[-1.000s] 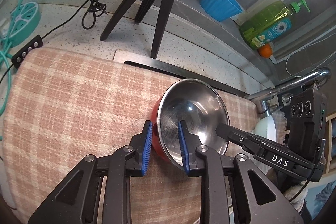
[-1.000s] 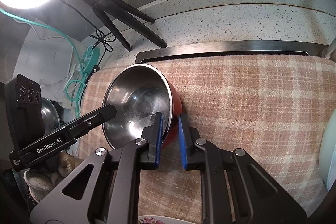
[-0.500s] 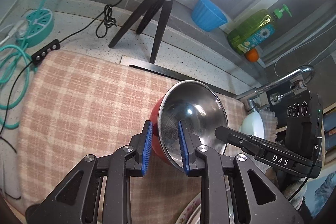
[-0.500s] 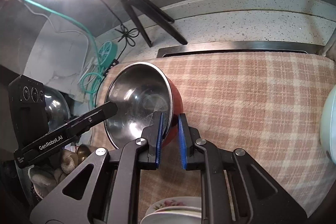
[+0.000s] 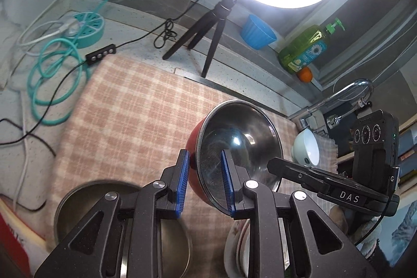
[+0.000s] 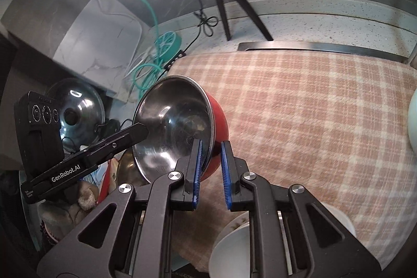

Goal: Organize plates and bowls
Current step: 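Carry the red bowl and lower it into the large steel bowl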

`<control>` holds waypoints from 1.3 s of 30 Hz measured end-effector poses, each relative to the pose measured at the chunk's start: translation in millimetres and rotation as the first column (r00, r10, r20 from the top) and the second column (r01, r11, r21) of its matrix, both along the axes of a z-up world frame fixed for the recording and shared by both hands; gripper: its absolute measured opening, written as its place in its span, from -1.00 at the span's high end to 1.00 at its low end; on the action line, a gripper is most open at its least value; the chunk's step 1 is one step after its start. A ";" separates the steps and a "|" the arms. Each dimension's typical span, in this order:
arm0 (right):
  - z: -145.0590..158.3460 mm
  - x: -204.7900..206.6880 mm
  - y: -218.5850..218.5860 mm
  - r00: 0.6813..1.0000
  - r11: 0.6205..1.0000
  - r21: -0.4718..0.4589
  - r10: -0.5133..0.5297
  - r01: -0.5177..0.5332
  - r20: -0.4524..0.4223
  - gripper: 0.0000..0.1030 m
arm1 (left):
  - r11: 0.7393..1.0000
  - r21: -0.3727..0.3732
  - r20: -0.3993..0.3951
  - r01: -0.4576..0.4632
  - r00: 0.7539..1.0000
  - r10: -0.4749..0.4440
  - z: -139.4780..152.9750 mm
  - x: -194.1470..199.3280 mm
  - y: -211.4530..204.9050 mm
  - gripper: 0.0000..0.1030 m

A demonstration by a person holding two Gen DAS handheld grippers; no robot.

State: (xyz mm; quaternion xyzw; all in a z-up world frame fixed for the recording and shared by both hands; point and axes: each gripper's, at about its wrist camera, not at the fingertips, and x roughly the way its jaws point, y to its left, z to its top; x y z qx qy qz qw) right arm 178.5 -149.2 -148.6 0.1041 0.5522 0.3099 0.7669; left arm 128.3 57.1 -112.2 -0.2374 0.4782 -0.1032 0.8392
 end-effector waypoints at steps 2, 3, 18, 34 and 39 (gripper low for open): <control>1.8 -8.9 7.2 1.000 1.000 0.001 0.018 -0.018 0.002 0.71 | 1.000 0.001 0.004 -0.011 1.000 0.011 2.0 -10.9 6.3 0.56; 2.5 -13.1 11.3 1.000 1.000 0.002 0.029 -0.029 0.002 0.71 | 1.000 0.002 0.005 -0.018 1.000 0.018 3.0 -16.5 9.9 0.56; -6.6 -60.3 71.2 0.986 0.986 -0.028 0.165 -0.166 -0.017 0.71 | 0.993 0.000 -0.023 -0.120 0.992 0.120 -6.2 -80.9 57.1 0.56; -41.5 -79.4 106.5 0.976 0.969 -0.116 0.212 -0.216 -0.049 0.72 | 0.990 0.036 -0.095 -0.138 0.986 0.141 -35.9 -104.3 74.3 0.56; -45.2 -78.0 112.0 0.976 0.966 -0.140 0.212 -0.216 -0.043 0.72 | 0.990 0.054 -0.100 -0.132 0.985 0.137 -39.4 -102.9 74.3 0.56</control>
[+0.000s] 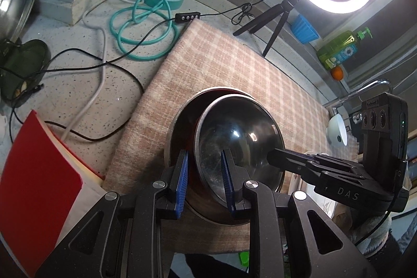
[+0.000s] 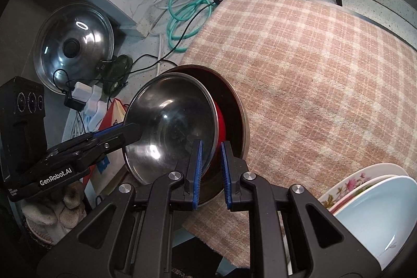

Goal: Organize plates and bowls
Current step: 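Carry the red bowl and lower it into the large steel bowl, then open both tools and withdraw them from the nested bowls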

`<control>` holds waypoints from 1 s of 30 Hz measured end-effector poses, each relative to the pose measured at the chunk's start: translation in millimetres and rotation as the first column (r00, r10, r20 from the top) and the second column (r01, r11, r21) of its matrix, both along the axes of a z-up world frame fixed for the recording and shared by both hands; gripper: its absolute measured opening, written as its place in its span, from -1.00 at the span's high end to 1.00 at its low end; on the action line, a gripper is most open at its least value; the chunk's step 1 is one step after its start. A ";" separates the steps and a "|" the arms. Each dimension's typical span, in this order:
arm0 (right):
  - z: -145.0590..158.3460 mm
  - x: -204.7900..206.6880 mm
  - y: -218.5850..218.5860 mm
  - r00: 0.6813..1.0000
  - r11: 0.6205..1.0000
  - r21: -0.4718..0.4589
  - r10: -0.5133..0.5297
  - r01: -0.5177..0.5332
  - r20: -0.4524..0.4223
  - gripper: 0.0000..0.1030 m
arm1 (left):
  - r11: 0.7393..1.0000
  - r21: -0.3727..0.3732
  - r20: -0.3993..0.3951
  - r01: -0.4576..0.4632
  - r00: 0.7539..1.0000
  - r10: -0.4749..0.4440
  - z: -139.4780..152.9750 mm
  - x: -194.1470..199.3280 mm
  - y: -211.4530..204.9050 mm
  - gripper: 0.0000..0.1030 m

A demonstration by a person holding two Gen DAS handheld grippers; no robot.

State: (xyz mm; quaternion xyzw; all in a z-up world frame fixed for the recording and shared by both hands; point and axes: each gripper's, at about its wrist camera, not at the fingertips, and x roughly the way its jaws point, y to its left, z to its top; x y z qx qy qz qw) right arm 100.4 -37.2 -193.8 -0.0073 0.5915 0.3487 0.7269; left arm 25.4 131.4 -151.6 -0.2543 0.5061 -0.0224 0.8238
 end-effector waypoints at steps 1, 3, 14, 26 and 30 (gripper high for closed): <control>-1.1 0.5 0.7 1.000 1.000 -0.003 -0.001 0.001 0.000 0.72 | 1.000 0.003 -0.001 0.001 1.000 -0.001 -0.2 0.0 -0.1 0.56; -3.1 1.2 2.9 1.000 1.000 -0.013 0.002 -0.002 0.005 0.71 | 1.000 0.011 -0.002 0.006 1.000 -0.006 -0.7 1.1 -0.2 0.56; -3.6 3.8 5.5 0.999 0.999 -0.041 0.015 -0.014 0.029 0.71 | 0.999 0.029 -0.011 0.025 1.000 -0.025 -3.4 6.4 -2.5 0.56; 1.9 4.5 4.4 0.999 0.999 0.009 0.032 -0.032 0.018 0.31 | 0.999 0.031 -0.014 0.015 1.000 -0.015 -0.8 8.9 -0.9 0.39; 13.2 3.0 1.2 0.999 0.998 0.047 0.028 -0.029 0.035 0.01 | 0.998 0.053 0.001 0.028 1.000 -0.028 5.3 9.4 -3.0 0.32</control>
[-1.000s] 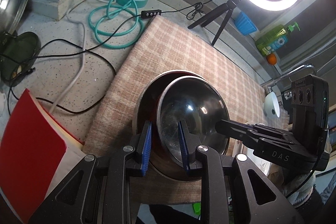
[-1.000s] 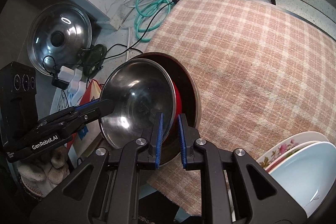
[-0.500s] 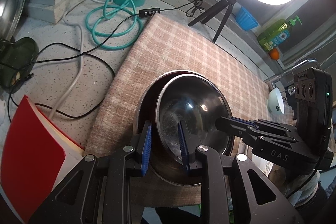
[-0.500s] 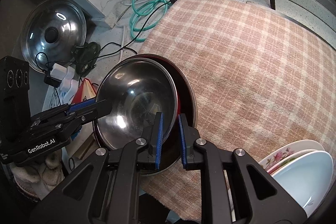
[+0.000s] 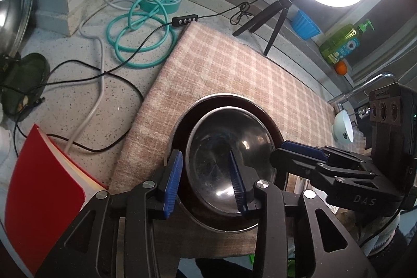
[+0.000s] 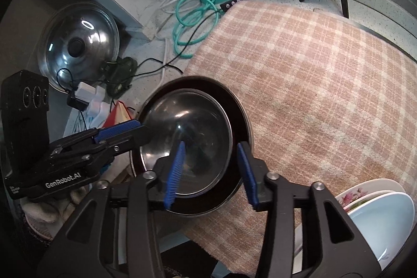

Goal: Organize plates and bowls
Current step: 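Open both tools and withdraw them from the nested bowls, then move both tools toward the pale blue bowl beside the faucet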

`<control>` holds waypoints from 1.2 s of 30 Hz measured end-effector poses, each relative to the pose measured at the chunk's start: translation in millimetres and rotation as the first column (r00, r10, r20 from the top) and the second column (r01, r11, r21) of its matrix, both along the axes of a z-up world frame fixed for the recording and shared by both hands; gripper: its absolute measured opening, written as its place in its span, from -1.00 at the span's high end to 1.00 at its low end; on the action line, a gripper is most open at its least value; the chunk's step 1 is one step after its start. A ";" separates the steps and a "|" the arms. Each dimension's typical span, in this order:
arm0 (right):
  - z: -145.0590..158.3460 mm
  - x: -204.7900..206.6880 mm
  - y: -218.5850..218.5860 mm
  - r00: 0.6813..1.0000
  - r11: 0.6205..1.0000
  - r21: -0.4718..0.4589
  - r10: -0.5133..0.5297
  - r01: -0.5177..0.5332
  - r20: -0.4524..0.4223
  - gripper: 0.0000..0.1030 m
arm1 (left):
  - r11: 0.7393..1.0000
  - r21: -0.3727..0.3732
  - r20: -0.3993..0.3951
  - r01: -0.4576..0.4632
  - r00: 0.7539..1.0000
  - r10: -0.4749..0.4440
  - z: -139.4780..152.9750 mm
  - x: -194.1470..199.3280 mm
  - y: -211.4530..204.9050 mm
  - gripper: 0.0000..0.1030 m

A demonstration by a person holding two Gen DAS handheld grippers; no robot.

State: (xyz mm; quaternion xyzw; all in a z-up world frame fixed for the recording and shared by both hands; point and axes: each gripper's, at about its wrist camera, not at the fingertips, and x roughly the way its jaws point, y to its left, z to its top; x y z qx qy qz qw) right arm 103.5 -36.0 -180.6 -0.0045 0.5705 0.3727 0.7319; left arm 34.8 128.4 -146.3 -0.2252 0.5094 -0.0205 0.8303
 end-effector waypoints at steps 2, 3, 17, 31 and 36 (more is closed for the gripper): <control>5.5 -0.1 -3.1 1.000 1.000 0.011 -0.008 0.008 0.009 -0.06 | 1.000 -0.001 0.007 0.000 1.000 0.000 2.7 -0.1 0.0 0.32; 8.8 0.4 -5.8 1.000 1.000 0.017 -0.013 0.013 0.014 -0.14 | 1.000 -0.002 0.008 0.001 1.000 -0.001 3.7 0.1 0.0 0.32; 57.0 8.4 -71.5 0.985 0.986 0.086 -0.149 0.141 0.086 -0.69 | 0.995 0.097 0.084 0.021 0.996 -0.030 38.0 5.4 -20.2 -0.16; 104.8 19.6 -200.1 0.907 0.925 0.132 -0.376 0.356 0.189 -0.69 | 0.992 0.062 0.151 0.109 0.982 -0.118 62.8 31.5 -77.7 -0.16; 112.9 22.2 -249.6 0.857 0.881 0.166 -0.470 0.443 0.213 -0.69 | 0.985 0.067 0.160 0.160 0.973 -0.169 66.6 42.1 -109.2 -0.16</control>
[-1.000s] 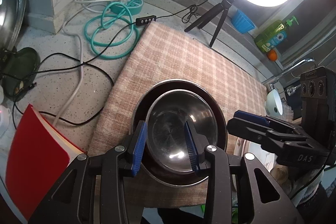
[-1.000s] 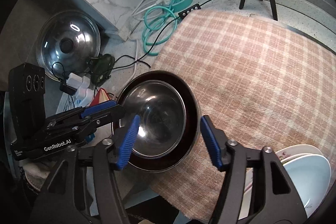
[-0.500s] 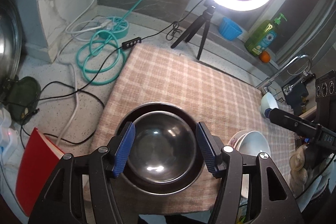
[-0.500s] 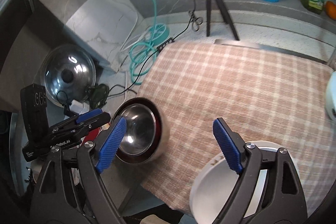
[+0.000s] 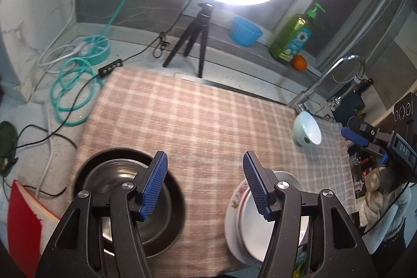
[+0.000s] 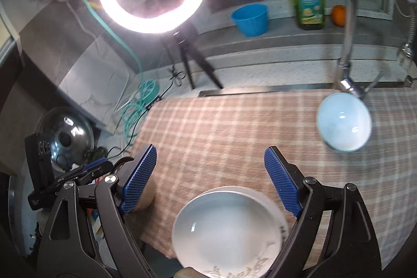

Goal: Organize plates and bowls
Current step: 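Move both tools toward the pale blue bowl beside the faucet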

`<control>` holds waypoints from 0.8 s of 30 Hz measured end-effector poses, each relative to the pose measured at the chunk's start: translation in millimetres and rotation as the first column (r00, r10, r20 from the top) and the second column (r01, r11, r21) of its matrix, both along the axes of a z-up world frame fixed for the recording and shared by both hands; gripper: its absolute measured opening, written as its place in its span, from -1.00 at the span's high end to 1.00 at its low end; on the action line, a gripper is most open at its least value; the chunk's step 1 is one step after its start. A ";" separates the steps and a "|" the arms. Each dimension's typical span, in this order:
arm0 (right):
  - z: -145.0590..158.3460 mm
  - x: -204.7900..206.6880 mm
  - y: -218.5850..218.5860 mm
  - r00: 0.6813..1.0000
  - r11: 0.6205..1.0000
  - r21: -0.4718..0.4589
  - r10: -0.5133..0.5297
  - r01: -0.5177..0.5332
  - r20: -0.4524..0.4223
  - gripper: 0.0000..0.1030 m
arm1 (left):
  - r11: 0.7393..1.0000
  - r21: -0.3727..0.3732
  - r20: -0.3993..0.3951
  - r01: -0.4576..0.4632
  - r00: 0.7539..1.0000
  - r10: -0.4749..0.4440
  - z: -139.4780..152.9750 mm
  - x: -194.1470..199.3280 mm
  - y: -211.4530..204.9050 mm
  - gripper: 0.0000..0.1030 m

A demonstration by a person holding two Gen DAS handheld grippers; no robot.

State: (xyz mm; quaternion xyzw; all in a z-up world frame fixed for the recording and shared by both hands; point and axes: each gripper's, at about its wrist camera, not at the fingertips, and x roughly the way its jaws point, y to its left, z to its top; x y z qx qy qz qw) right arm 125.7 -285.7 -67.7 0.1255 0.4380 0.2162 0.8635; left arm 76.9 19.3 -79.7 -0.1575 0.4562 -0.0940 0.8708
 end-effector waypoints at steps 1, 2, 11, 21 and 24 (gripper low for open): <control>1.2 0.8 -10.3 1.000 1.000 0.008 -0.025 0.025 0.006 -0.69 | 1.000 0.001 0.001 0.009 1.000 -0.009 0.3 2.1 -6.6 -0.16; 2.3 1.7 -20.6 0.999 0.999 0.016 -0.048 0.048 0.013 -0.69 | 1.000 0.000 0.002 0.018 1.000 -0.018 0.4 4.3 -12.8 -0.16; 1.2 19.9 -106.3 0.966 0.970 -0.005 -0.240 0.242 0.092 -0.69 | 0.995 0.009 -0.008 0.096 0.995 -0.096 -3.5 23.7 -66.5 -0.16; -35.4 50.0 -177.1 0.942 0.933 -0.135 -0.328 0.334 0.069 -0.69 | 0.983 0.005 -0.026 0.182 0.983 -0.181 -14.8 57.5 -133.2 -0.16; -49.2 60.7 -189.3 0.944 0.928 -0.174 -0.326 0.329 0.046 -0.69 | 0.979 -0.004 -0.033 0.205 0.978 -0.205 -20.3 72.9 -157.5 -0.16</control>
